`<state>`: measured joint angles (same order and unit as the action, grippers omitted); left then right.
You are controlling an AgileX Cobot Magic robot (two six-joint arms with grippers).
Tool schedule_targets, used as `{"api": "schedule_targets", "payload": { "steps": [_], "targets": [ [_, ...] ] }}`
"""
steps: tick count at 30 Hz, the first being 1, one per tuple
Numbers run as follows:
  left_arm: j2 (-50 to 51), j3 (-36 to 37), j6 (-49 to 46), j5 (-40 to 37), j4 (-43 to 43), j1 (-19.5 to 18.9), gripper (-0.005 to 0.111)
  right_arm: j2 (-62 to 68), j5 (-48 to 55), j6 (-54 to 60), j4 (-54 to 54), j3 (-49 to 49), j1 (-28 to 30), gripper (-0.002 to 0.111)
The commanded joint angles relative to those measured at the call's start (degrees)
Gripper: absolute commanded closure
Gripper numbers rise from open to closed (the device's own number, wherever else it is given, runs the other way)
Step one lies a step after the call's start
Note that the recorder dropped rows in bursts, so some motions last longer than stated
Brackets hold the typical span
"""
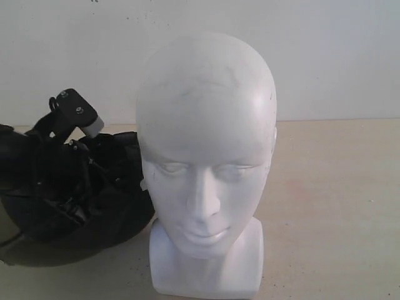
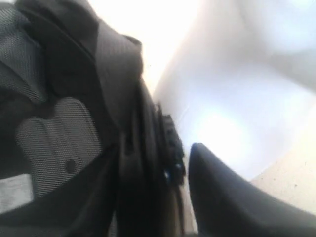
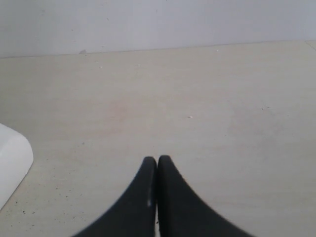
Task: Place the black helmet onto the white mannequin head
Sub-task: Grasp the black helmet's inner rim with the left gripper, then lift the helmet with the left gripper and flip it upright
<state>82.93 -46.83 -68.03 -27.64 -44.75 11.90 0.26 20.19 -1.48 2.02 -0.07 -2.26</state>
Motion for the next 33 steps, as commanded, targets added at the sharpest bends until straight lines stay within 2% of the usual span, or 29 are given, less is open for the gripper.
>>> {"api": "schedule_targets", "payload": {
  "steps": [1, 7, 13, 28, 33],
  "targets": [
    [-5.72, 0.4, 10.5, -4.91, 7.96, 0.03, 0.102, -0.26, -0.25, 0.18, 0.03, 0.07, -0.05, 0.108],
    [-12.1, 1.75, 18.65, -6.98, 16.19, 0.03, 0.102, -0.26, -0.25, 0.18, 0.03, 0.07, -0.05, 0.108],
    [-18.62, 2.45, 20.13, -9.97, 17.34, 0.03, 0.102, -0.26, -0.25, 0.18, 0.03, 0.07, -0.05, 0.108],
    [-35.91, 2.45, 23.49, -9.67, 17.62, 0.03, 0.102, -0.26, -0.25, 0.18, 0.03, 0.07, -0.05, 0.108],
    [-39.73, 2.45, 27.0, -10.29, 21.21, 0.03, 0.102, -0.26, -0.25, 0.18, 0.03, 0.07, -0.05, 0.108]
  ]
}}
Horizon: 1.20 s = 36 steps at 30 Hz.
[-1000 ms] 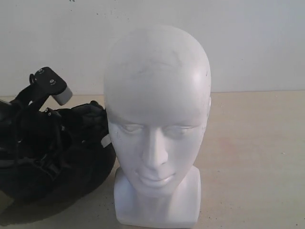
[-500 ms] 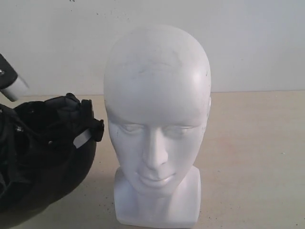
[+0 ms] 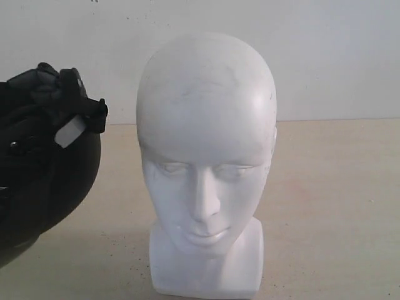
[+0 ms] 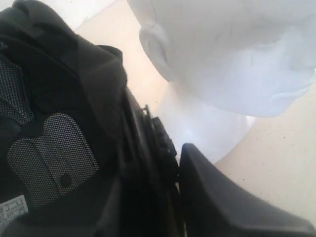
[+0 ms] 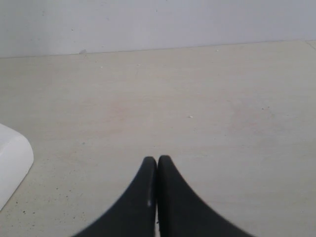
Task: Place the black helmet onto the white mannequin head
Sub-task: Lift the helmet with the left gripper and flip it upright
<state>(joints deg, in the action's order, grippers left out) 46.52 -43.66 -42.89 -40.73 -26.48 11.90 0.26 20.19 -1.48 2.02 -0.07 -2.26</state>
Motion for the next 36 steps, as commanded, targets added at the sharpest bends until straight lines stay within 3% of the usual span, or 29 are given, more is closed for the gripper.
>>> {"api": "schedule_targets", "payload": {
  "steps": [1, 5, 17, 20, 27, 29, 32, 36],
  "targets": [
    [-4.15, -0.71, 2.38, 3.09, 3.48, 0.03, 0.102, -0.26, -0.25, 0.18, 0.03, 0.07, -0.05, 0.108],
    [-7.97, -0.71, 9.27, 6.94, 6.99, 0.03, 0.102, -0.26, -0.25, 0.18, 0.03, 0.07, -0.05, 0.108],
    [-15.96, -0.82, 45.89, 19.63, 30.5, 0.13, 0.102, -0.26, -0.25, 0.18, 0.03, 0.07, -0.05, 0.108],
    [-18.27, -0.82, 62.0, 25.19, 41.13, 0.13, 0.102, -0.26, -0.25, 0.18, 0.03, 0.07, -0.05, 0.108],
    [-20.76, -0.93, 118.55, 46.11, 83.47, 0.13, 0.102, -0.26, -0.25, 0.18, 0.03, 0.07, -0.05, 0.108],
    [-20.53, -1.05, 128.35, 50.22, 89.52, 0.01, 0.102, -0.26, -0.25, 0.18, 0.03, 0.07, -0.05, 0.108],
    [-20.44, -0.81, 132.48, 55.47, 88.08, 0.01, 0.102, -0.26, -0.25, 0.18, 0.03, 0.07, -0.05, 0.108],
    [-20.44, -0.81, 130.43, 61.08, 80.42, 0.01, 0.102, -0.26, -0.25, 0.18, 0.03, 0.07, -0.05, 0.108]
  ]
}}
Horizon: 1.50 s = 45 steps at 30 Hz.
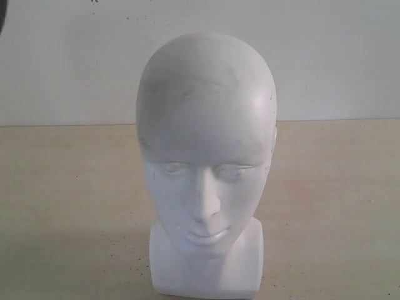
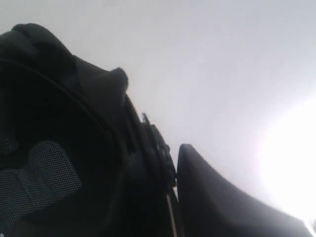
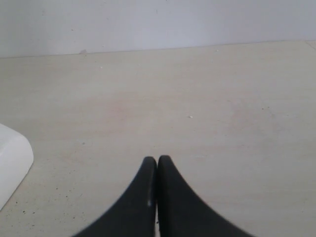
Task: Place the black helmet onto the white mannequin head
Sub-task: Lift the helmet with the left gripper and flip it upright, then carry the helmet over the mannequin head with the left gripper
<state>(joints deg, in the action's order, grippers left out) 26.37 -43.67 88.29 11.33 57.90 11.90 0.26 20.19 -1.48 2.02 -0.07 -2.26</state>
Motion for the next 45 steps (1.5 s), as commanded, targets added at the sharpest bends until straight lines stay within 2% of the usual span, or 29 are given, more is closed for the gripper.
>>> {"api": "schedule_targets", "payload": {
  "steps": [1, 6, 12, 18, 22, 25, 29, 35, 38, 45],
  "targets": [
    [-0.29, -0.81, -2.1, 10.05, -6.48, 0.01, 0.102, -0.26, -0.25, 0.18, 0.03, 0.07, -0.05, 0.108],
    [0.15, -0.76, -8.52, 18.49, -21.93, 0.01, 0.102, -0.26, -0.25, 0.18, 0.03, 0.07, -0.05, 0.108],
    [4.86, -0.76, -5.82, 33.6, -33.07, 0.01, 0.102, -0.26, -0.25, 0.18, 0.03, 0.07, -0.05, 0.108],
    [12.24, -0.76, 2.47, 47.73, -36.37, 0.01, 0.102, -0.26, -0.37, 0.18, 0.02, 0.07, -0.05, 0.108],
    [17.89, -0.76, 4.63, 58.63, -41.23, 0.01, 0.102, -0.26, -0.61, 0.18, 0.02, 0.07, -0.05, 0.108],
    [22.0, -1.31, 9.55, 58.63, -42.98, 0.01, 0.102, -0.26, -0.61, 0.18, 0.02, 0.07, -0.05, 0.108],
    [24.91, -4.36, 10.29, 58.63, -42.58, 1.37, 0.102, -0.26, -0.61, 0.18, 0.02, 0.07, -0.05, 0.108],
    [34.8, -18.85, 12.51, 58.63, -42.2, 6.36, 0.102, -0.26, -0.61, 0.18, 0.02, 0.07, -0.05, 0.108],
    [38.83, -23.25, 14.16, 58.63, -41.19, 10.74, 0.102, -0.26, -0.61, 0.18, 0.02, 0.07, -0.05, 0.108],
    [40.93, -23.94, 14.32, 58.63, -38.48, 20.4, 0.102, -0.26, -0.61, 0.18, 0.02, 0.07, -0.05, 0.108]
  ]
}}
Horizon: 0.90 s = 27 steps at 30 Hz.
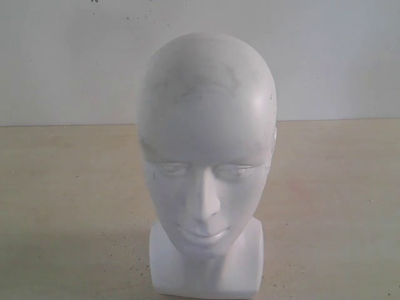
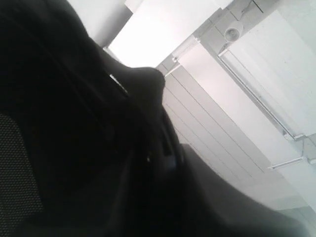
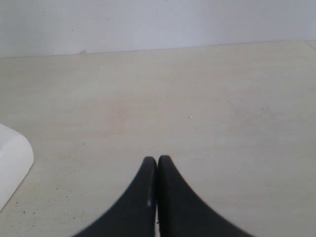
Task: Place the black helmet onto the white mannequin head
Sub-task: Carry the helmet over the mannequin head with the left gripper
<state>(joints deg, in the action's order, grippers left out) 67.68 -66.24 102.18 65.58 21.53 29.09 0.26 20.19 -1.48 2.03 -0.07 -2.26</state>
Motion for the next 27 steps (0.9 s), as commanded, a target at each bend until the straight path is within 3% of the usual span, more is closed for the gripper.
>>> {"api": "schedule_targets", "payload": {
  "steps": [1, 27],
  "targets": [
    [-0.38, -1.37, 0.43, 4.38, -2.11, 3.53, 0.102, -0.26, -0.61, 0.18, 0.01, 0.07, -0.05, 0.108],
    [2.72, 4.38, 3.47, 4.38, -5.11, 4.28, 0.102, -0.26, -0.61, 0.18, 0.01, 0.07, -0.05, 0.108]
  ]
}}
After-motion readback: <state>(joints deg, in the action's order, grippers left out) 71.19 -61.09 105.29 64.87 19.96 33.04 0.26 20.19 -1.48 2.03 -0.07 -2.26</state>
